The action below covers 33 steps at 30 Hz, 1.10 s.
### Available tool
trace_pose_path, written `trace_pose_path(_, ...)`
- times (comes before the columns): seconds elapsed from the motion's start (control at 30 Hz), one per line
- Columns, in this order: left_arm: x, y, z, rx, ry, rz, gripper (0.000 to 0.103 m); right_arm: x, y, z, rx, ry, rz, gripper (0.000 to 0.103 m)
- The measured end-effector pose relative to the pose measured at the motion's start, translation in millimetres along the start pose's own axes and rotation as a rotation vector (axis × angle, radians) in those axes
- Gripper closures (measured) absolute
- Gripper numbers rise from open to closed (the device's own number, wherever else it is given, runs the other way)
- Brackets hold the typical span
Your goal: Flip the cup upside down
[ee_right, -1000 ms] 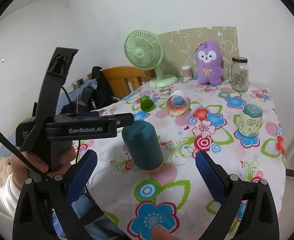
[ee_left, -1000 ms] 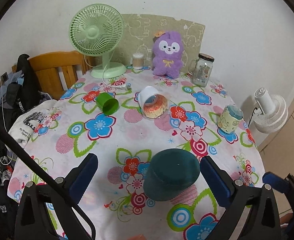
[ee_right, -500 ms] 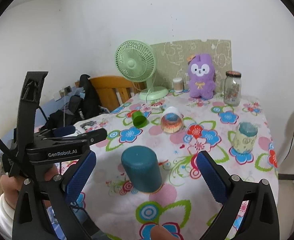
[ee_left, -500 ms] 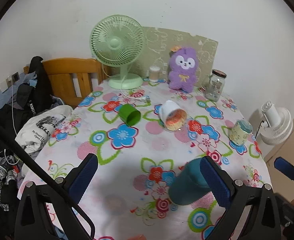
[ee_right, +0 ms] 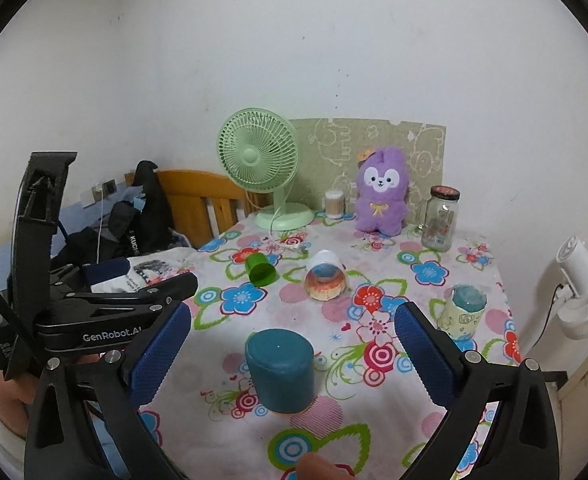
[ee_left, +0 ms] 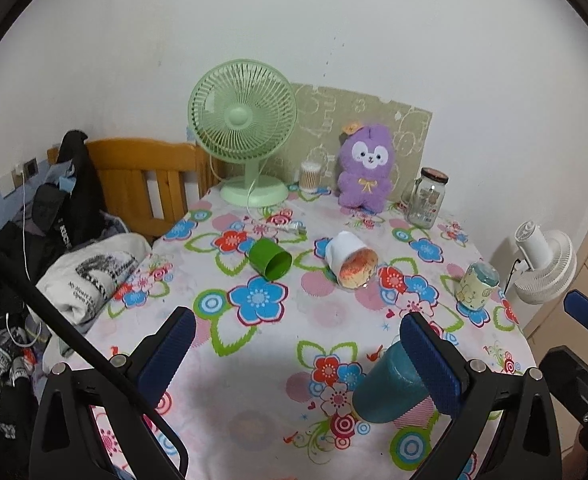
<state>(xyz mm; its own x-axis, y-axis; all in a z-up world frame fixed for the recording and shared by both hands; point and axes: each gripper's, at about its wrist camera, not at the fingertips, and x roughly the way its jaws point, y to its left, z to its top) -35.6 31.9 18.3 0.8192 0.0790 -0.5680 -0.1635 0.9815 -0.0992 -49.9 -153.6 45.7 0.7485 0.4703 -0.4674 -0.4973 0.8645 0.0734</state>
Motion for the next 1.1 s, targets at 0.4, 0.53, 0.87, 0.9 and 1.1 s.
trace_pose_path(0.4, -6.0, -0.8, -1.3, 0.015, -0.027, 0.000, 0.000, -0.7, 2.4, 0.8, 0.007, -0.002, -0.005, 0.000)
trace_pose_path(0.53, -7.6, -1.6, -0.2, 0.014, -0.033, -0.003, 0.000, -1.0, 2.5, 1.3, 0.004, -0.004, -0.011, 0.000)
trace_pose_path(0.87, -7.6, -3.2, 0.3, 0.021, -0.032, -0.007, 0.000, -0.7, 0.9, 2.1, 0.014, 0.001, -0.016, 0.000)
trace_pose_path(0.9, -7.6, -3.3, 0.2, 0.020, -0.032, -0.007, 0.000, -0.7, 1.2, 2.2, 0.011, 0.001, -0.017, 0.000)
trace_pose_path(1.1, -6.8, -3.9, 1.1, 0.015, -0.029, -0.015, 0.000, -0.4, 3.8, 2.0, 0.000, 0.005, -0.018, 0.000)
